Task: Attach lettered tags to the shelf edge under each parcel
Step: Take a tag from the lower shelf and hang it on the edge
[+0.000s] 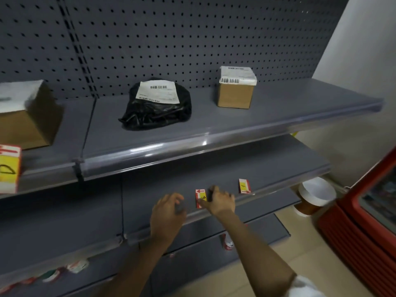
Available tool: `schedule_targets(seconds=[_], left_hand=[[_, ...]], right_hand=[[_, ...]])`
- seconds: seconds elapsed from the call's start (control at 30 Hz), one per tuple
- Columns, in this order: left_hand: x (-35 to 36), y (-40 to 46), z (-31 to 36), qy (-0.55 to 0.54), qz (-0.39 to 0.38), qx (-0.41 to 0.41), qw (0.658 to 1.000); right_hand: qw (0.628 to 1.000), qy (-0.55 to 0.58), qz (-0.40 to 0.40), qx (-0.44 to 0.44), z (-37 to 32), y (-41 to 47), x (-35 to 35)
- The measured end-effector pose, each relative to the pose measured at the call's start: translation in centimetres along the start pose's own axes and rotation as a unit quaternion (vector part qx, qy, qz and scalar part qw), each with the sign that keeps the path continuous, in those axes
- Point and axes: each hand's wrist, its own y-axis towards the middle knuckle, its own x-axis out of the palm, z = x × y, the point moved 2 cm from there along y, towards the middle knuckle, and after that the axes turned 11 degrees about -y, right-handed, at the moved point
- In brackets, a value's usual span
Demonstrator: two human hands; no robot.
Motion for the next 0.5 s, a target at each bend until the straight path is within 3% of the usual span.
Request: schedule_targets(seconds=[0.1, 0.23, 0.37, 0.5], left_hand=[[0.9, 0.2, -0.9, 0.005, 0.007, 0.013, 1.000], [0.7, -0.4, 0.3, 0.019, -0.016, 0.045, 0.999], [-0.7, -0.8, 3.6, 0.070, -0.057, 0.113, 0.989], [-2.7, -1.4, 7.5, 0.064, -0.041, 0.110, 0.991]], right_hand=[[0.999, -0.006, 0.037, 0.018, -0.8, 1.0, 1.2], [0.992, 0.116, 0.048, 0.026, -1.1, 0.0, 0.9], [0.987, 0.154, 0.032, -0.003, -0.4, -3.0, -1.6], [0.981, 0.189, 0.000, -0.052, 1.1, -6.7, -5.6]])
